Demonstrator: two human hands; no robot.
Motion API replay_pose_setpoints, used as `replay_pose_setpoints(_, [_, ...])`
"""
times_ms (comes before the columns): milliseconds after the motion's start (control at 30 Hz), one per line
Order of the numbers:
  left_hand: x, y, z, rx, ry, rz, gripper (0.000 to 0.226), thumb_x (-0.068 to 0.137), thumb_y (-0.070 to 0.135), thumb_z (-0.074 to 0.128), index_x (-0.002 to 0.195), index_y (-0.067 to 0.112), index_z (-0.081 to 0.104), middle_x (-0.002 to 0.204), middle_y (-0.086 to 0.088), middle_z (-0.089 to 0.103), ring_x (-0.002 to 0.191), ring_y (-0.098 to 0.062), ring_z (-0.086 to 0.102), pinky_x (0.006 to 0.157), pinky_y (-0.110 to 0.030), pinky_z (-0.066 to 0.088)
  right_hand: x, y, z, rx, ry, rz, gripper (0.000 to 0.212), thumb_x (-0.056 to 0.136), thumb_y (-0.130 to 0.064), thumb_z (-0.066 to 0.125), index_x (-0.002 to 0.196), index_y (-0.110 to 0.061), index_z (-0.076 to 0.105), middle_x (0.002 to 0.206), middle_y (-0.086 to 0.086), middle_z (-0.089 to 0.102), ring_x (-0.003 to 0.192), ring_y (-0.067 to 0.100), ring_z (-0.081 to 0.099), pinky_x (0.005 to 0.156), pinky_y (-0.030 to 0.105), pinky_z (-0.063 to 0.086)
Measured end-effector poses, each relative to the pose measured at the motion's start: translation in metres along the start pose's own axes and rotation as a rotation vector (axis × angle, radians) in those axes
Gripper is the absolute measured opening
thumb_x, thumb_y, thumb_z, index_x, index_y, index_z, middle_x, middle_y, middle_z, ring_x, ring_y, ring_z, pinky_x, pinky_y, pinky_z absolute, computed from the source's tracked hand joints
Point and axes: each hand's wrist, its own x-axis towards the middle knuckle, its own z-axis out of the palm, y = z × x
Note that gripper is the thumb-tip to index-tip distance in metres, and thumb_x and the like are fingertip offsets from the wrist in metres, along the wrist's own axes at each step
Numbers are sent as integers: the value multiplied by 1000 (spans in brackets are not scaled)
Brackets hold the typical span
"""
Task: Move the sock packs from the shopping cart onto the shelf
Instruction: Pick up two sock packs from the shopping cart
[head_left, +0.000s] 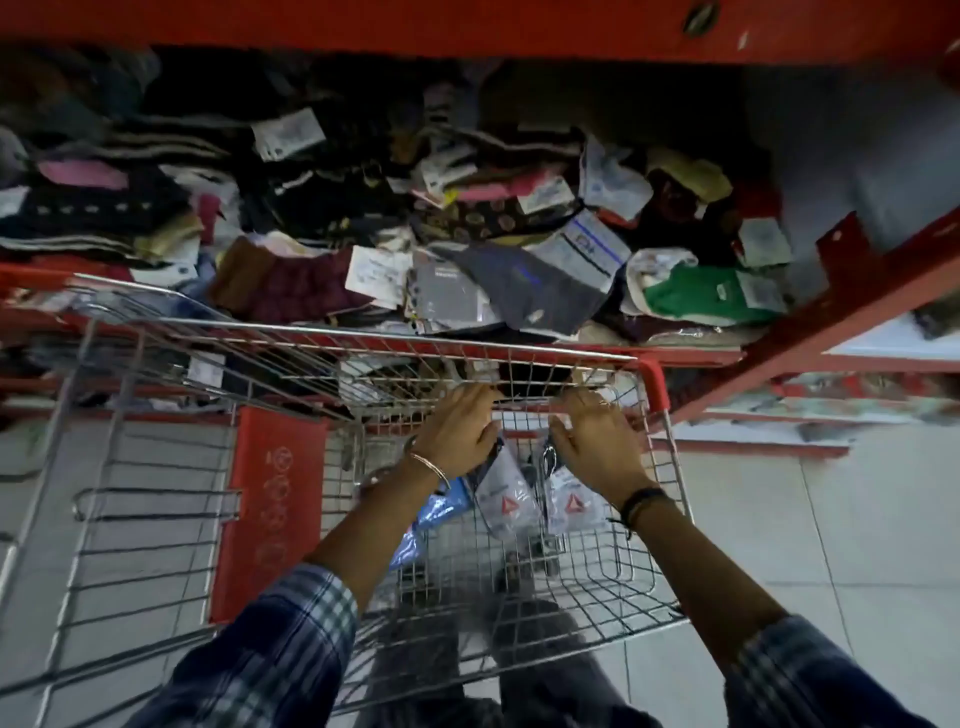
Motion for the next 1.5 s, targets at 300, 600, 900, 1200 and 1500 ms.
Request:
replay_pose_setpoints(300, [-2, -43, 96, -97, -459, -422, 63, 87, 22, 59, 141, 7, 31, 137, -19, 41, 128, -36, 40, 104, -44, 38, 24, 65, 74, 78, -424, 73, 41, 91, -21, 51, 130, -9, 48, 134, 12, 52, 114, 31, 56, 94, 42, 47])
replay_pose_setpoints(600, [40, -69, 135, 20, -561, -419, 114, 70, 22, 77, 148, 3, -3, 155, -19, 16, 141, -34, 24, 112, -47, 29, 65, 106, 119, -181, -775, 96, 104, 69, -26, 81, 147, -6, 15, 154, 16, 21, 142, 31, 19, 117, 42, 17])
replay_pose_setpoints(900, [85, -76, 131, 118, -742, -469, 92, 62, 34, 81, 138, 8, 36, 126, -18, 57, 113, -34, 55, 88, -35, 46, 101, 107, 129, -438, -920, -14, 86, 51, -50, 85, 123, -15, 53, 125, 11, 58, 123, 32, 44, 108, 46, 24])
replay_pose_setpoints(1200, [65, -63, 115, -159, -757, -460, 66, 52, 36, 87, 103, 17, 50, 109, -6, 56, 88, -22, 50, 71, -27, 43, 67, 101, 114, -309, -801, 1, 83, 46, -46, 88, 115, -19, 48, 116, 4, 60, 107, 25, 54, 94, 37, 39])
replay_pose_setpoints(1500, [19, -15, 75, -82, -533, -326, 93, 60, 26, 81, 138, 17, 32, 126, -16, 55, 110, -34, 56, 87, -38, 51, 27, 67, 72, -347, -639, -15, 72, 57, -34, 82, 118, -23, 45, 110, -1, 63, 102, 24, 60, 86, 34, 41])
